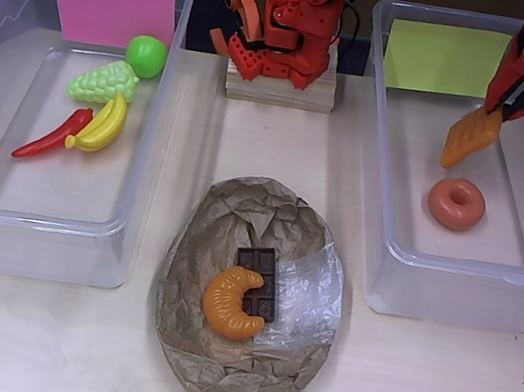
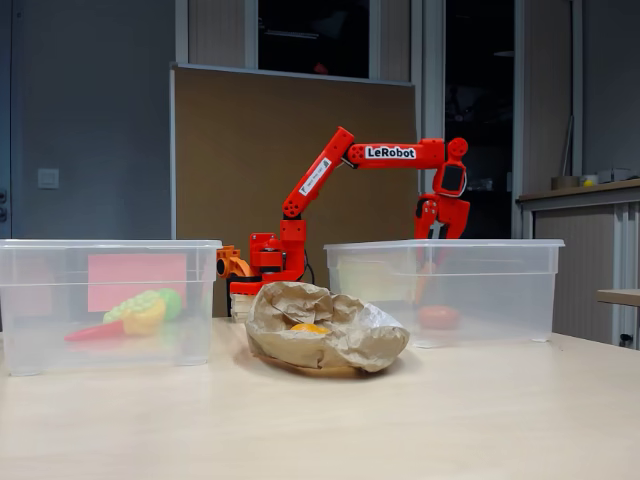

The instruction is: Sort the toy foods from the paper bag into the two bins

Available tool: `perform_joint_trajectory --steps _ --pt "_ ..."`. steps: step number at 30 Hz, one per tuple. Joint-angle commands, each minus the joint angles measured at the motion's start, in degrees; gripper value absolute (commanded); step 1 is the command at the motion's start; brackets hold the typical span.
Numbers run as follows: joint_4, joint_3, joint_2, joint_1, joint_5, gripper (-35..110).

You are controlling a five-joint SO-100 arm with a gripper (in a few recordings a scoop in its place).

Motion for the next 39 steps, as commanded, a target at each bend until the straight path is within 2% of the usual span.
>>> perform_joint_trajectory --steps 1,12,19,24,29,32,39 --pt "0.1 -2.2 -0.4 -3.1 15.2 3" --pt "-12.2 13.0 5.1 -4.0 15.6 20" --pt "-12.0 21.2 14.2 -1.3 9.7 26" --pt "-6.9 22.6 20.3 1.5 4.1 28" --pt "0.6 17.3 22.3 5.2 -3.2 28" --pt "0.6 17.4 24.8 8.4 -9.2 28" --pt "0.3 11.3 25.8 20.9 -32.5 26"
